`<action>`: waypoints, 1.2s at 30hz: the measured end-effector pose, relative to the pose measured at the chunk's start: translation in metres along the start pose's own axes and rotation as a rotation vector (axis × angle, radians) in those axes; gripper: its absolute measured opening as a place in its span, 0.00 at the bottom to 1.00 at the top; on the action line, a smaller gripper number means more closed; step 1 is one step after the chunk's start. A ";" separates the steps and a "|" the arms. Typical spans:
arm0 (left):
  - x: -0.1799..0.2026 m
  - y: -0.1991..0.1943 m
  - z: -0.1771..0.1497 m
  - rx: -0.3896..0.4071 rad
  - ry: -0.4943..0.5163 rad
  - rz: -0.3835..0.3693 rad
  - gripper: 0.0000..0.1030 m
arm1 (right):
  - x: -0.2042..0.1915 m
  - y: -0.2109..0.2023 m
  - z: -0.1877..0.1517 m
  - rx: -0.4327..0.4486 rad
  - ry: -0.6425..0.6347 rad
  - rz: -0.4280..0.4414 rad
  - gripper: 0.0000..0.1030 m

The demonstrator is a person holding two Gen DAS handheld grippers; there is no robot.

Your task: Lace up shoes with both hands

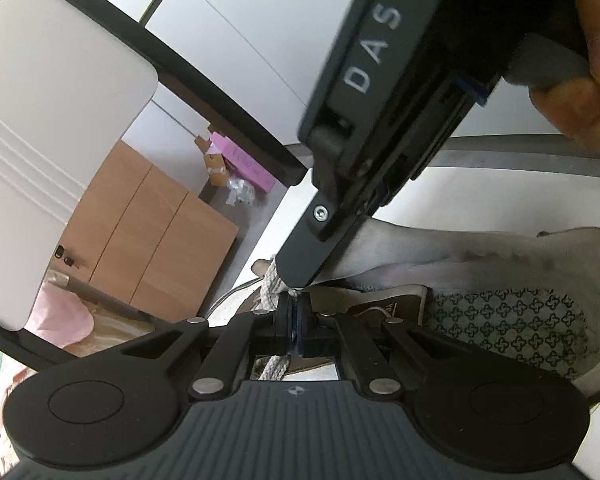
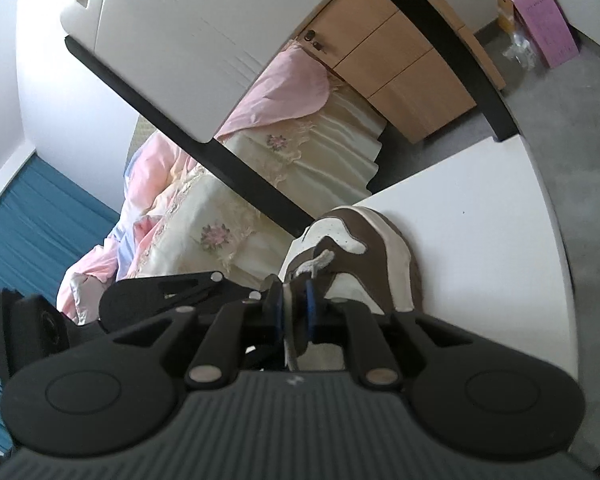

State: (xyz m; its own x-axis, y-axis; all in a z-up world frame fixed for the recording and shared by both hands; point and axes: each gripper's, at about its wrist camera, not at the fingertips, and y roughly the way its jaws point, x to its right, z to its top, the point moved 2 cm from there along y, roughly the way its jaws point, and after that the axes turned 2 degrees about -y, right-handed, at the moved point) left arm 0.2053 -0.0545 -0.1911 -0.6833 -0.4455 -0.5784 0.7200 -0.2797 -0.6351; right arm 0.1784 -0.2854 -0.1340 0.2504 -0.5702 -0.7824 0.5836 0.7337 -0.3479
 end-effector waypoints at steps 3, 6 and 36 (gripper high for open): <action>-0.012 0.002 -0.014 0.013 -0.026 -0.001 0.01 | 0.021 -0.012 0.003 0.055 0.148 0.067 0.18; -0.020 0.005 -0.026 0.021 -0.032 0.007 0.01 | 0.039 -0.015 0.006 0.109 0.267 0.072 0.18; -0.097 0.063 -0.109 0.044 -0.182 0.004 0.01 | 0.054 0.001 -0.018 0.222 0.450 0.028 0.09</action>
State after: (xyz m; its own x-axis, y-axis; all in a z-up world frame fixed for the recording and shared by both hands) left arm 0.3036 0.0634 -0.2306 -0.6498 -0.5921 -0.4766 0.7302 -0.3123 -0.6077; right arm 0.1787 -0.3087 -0.1859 -0.0610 -0.3002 -0.9519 0.7439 0.6222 -0.2439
